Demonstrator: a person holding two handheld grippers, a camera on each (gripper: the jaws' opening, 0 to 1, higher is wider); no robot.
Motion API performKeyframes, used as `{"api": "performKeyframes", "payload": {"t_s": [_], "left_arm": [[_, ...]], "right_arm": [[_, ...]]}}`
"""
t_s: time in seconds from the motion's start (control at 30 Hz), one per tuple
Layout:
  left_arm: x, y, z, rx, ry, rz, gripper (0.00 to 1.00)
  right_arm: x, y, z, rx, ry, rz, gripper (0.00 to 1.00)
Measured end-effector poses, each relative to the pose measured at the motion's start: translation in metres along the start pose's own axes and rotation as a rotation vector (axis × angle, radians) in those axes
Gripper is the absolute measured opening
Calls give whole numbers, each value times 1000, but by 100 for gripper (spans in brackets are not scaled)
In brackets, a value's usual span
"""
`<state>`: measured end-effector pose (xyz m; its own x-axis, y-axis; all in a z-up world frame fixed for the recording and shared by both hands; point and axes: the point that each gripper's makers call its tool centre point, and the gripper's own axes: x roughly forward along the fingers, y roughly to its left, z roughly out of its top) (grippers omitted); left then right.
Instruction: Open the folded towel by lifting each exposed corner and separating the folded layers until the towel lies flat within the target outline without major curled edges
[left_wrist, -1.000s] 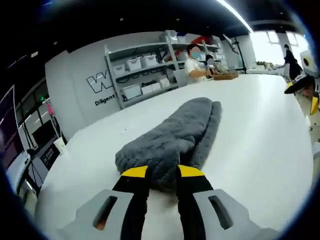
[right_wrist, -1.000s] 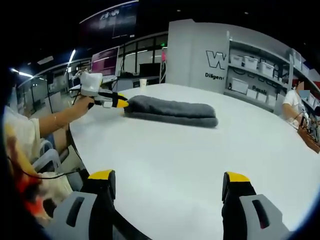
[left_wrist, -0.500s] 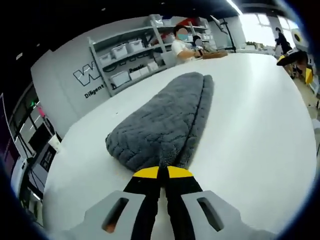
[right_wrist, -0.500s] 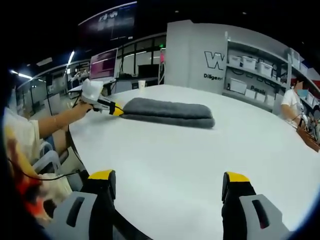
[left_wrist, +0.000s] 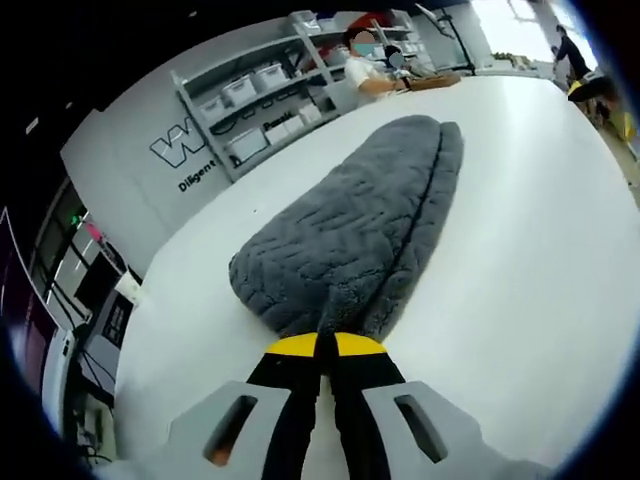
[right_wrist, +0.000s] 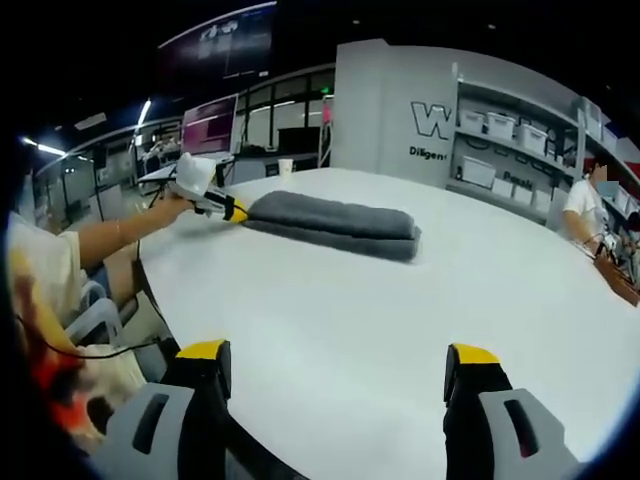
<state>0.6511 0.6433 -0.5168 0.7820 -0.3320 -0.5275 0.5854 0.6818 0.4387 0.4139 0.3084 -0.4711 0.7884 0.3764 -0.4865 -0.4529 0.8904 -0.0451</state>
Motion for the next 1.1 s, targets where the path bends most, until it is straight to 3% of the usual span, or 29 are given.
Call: {"api": "performKeyframes", "payload": {"t_s": [0.2, 0.33, 0.47, 0.87, 1.03, 1.1], "left_arm": [[10, 13, -1, 6, 17, 32, 2], [17, 22, -2, -7, 17, 56, 2], [21, 29, -3, -17, 17, 73, 2], [25, 35, -3, -57, 10, 88, 4], [18, 32, 1, -68, -12, 68, 11], [15, 28, 8, -146, -59, 31, 20]], "right_arm": [[1, 0, -1, -1, 4, 2, 88], [1, 0, -1, -10, 7, -3, 96], [0, 0, 0, -7, -1, -1, 97], [-1, -2, 2, 2, -6, -14, 99], [1, -2, -1, 3, 4, -12, 99], [3, 0, -3, -2, 15, -9, 99]]}}
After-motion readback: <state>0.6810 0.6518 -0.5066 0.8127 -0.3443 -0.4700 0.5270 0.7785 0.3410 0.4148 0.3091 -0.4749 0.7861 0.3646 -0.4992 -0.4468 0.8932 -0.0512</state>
